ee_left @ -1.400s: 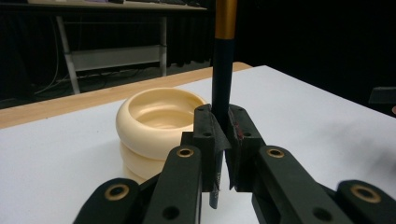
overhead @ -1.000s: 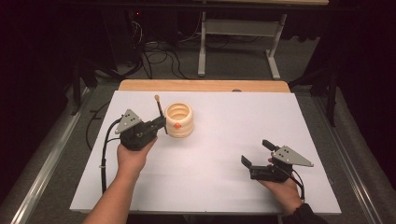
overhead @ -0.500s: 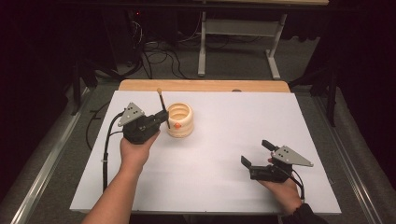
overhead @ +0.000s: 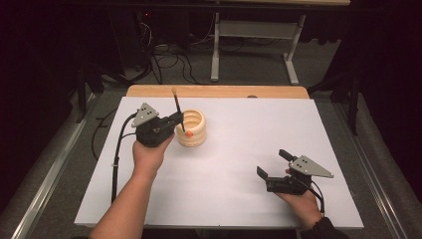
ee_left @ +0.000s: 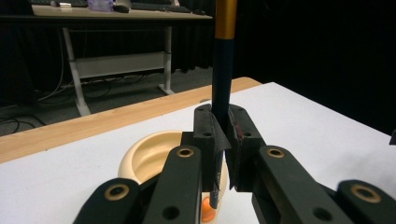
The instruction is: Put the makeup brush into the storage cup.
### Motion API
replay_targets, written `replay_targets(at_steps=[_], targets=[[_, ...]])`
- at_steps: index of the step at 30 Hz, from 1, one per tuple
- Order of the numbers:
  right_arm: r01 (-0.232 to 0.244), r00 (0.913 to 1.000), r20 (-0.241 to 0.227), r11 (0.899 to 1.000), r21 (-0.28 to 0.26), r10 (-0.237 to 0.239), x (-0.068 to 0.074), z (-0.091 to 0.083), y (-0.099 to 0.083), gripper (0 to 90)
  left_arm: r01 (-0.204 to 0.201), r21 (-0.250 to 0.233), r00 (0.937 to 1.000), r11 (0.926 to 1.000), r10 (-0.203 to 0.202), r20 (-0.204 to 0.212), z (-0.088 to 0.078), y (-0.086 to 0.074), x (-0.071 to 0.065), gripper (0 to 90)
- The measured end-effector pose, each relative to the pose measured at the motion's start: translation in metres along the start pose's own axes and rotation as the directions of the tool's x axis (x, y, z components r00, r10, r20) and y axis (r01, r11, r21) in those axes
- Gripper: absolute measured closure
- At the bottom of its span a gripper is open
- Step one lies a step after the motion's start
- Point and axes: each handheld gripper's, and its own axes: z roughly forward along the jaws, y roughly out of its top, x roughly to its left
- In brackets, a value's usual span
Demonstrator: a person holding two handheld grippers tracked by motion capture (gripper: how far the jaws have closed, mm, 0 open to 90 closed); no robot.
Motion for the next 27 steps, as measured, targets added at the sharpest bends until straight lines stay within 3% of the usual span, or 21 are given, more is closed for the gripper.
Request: replay_targets(at_steps=[27], targets=[[0.002,1.0,-0.002,1.0,-0.004,-0.002,0.0,0.0,0.0,1.7,0.011,0.006,0.9992,0.9999,-0.011,-0.038,0.025,0.011,0.01,83.6]])
